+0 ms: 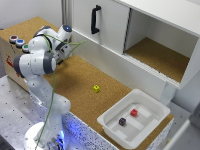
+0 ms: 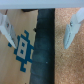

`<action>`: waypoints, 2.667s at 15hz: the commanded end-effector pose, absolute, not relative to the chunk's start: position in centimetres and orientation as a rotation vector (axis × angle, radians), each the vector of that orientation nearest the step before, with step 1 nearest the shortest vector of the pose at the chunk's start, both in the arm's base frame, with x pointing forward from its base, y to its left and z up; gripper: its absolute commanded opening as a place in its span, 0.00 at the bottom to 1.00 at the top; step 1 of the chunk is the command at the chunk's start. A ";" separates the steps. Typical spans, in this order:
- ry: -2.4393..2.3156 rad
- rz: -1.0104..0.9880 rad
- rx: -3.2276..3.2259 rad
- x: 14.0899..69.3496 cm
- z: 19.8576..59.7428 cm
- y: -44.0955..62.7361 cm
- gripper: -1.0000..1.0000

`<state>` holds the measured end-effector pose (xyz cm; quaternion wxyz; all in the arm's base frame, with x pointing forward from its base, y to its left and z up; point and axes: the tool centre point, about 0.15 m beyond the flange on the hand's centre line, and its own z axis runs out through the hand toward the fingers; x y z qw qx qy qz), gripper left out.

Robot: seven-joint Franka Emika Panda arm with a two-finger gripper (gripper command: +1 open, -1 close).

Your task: Open the cabinet drawer

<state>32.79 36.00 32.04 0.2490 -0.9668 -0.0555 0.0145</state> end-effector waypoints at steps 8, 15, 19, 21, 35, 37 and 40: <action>-0.147 0.037 -2.578 32.8 29.0 36.7 0.00; -0.124 -0.022 -2.617 33.7 28.5 36.3 0.00; -0.124 -0.035 -2.627 33.4 28.9 35.2 0.00; -0.123 -0.029 -2.630 33.5 28.9 34.1 0.00; -0.065 0.007 -2.656 37.1 27.0 22.9 0.00; -0.051 0.008 -2.669 37.8 26.8 21.3 0.00; -0.011 0.000 -2.680 39.0 26.7 19.2 0.00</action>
